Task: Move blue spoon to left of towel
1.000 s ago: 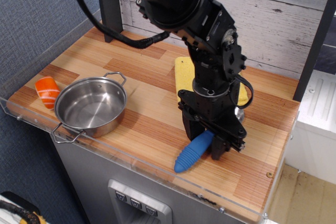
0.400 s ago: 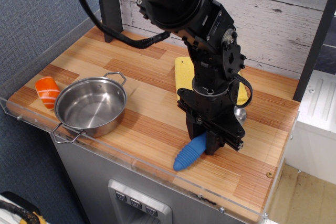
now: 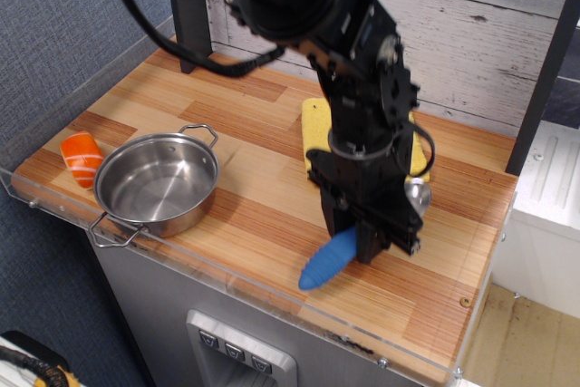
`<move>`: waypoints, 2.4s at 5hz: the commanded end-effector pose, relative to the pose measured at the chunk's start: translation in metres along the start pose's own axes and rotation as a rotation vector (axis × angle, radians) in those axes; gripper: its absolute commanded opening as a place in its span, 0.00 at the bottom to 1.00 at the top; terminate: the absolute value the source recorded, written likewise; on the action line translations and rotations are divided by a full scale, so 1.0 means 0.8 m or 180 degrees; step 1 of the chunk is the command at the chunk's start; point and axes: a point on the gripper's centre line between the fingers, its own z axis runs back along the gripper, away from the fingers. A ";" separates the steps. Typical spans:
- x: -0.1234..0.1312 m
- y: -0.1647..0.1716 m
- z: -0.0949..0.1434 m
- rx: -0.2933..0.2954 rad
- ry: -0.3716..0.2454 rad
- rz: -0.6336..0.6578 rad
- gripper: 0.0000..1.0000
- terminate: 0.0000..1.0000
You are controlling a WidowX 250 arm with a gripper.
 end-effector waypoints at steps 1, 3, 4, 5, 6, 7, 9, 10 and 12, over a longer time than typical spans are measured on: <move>0.006 0.029 0.056 0.0283 -0.0305 0.1104 0.00 0.00; 0.019 0.084 0.075 0.0286 -0.0302 0.2728 0.00 0.00; 0.017 0.109 0.074 0.0323 -0.0336 0.3530 0.00 0.00; 0.010 0.134 0.068 0.0411 -0.0451 0.4316 0.00 0.00; 0.009 0.152 0.064 0.0611 -0.0453 0.5091 0.00 0.00; 0.008 0.175 0.058 0.0869 -0.0496 0.5851 0.00 0.00; 0.009 0.213 0.039 0.1065 -0.0399 0.6635 0.00 0.00; 0.007 0.223 0.028 0.1074 -0.0354 0.6642 0.00 0.00; 0.006 0.228 0.008 0.0886 -0.0286 0.6609 0.00 0.00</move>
